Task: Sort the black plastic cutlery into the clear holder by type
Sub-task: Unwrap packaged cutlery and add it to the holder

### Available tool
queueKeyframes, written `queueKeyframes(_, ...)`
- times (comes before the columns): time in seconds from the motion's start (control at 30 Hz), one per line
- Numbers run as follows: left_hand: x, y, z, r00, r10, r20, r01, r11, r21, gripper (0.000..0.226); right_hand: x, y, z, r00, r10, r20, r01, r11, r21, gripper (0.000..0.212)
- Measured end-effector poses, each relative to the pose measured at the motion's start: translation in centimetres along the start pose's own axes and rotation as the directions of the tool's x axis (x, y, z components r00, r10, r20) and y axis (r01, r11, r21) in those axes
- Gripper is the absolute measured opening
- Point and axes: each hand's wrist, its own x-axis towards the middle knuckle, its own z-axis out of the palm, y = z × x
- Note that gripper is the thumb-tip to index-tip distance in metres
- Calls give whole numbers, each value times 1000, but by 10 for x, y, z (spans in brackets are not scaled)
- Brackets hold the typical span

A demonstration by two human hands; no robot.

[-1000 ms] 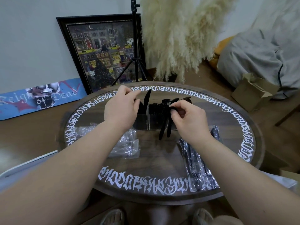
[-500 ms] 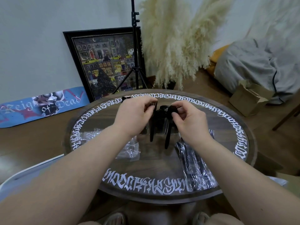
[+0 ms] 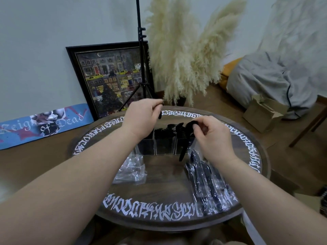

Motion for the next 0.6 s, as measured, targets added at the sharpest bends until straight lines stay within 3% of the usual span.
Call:
queueKeyframes(0.17, -8, -8, 36, 973, -100, 209, 91, 995, 51, 34, -1, 16, 1, 995, 93, 42, -95, 994, 47, 11)
queueKeyframes(0.37, -10, -15, 62, 921, -179, 345, 104, 969, 225, 38, -2, 35, 6, 995, 89, 50, -90, 995, 31, 10)
queueKeyframes(0.47, -7, -17, 69, 887, -194, 419, 85, 961, 264, 39, 5, 42, 3, 998, 50, -28, -49, 998, 26, 11)
queueKeyframes(0.6, -3, -14, 74, 902, -118, 416, 29, 977, 213, 44, 27, 45, -11, 982, 22, -190, -11, 998, 56, 12)
